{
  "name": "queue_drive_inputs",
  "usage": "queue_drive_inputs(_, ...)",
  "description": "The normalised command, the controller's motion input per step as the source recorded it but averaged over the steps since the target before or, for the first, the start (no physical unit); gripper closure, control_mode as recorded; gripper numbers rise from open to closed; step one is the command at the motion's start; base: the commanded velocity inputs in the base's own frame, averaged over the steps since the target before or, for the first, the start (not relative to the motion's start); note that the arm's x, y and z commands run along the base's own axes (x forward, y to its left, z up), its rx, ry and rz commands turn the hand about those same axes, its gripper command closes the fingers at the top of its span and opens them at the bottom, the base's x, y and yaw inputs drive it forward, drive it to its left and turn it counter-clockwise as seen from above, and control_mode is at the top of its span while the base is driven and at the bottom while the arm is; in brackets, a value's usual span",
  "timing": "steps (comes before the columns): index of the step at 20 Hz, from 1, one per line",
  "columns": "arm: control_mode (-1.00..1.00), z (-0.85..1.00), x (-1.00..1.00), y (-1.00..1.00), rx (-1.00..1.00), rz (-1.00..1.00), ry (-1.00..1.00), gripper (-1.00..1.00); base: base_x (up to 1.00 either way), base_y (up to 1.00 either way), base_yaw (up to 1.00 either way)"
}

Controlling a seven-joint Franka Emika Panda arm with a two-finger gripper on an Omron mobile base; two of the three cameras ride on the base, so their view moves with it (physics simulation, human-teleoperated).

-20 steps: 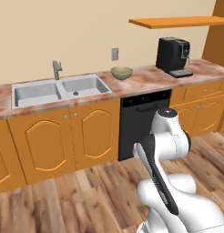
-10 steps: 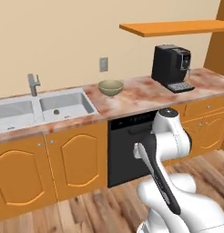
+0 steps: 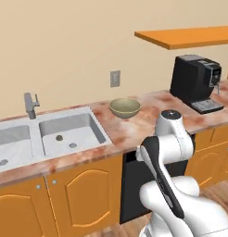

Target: Clear the mugs and bowl far away from the sink.

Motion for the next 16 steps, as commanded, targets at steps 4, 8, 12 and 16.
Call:
queue_drive_inputs(4,1.00,0.00,0.00,0.00,0.00,0.00,0.00,-1.00,1.00,0.00,0.01)
queue_drive_inputs(8,1.00,0.00,0.00,0.00,0.00,0.00,0.00,-1.00,0.69,0.00,0.03)
queue_drive_inputs(12,1.00,0.00,0.00,0.00,0.00,0.00,0.00,-1.00,0.64,0.00,0.07)
queue_drive_inputs(16,1.00,0.00,0.00,0.00,0.00,0.00,0.00,-1.00,0.48,0.00,0.05)
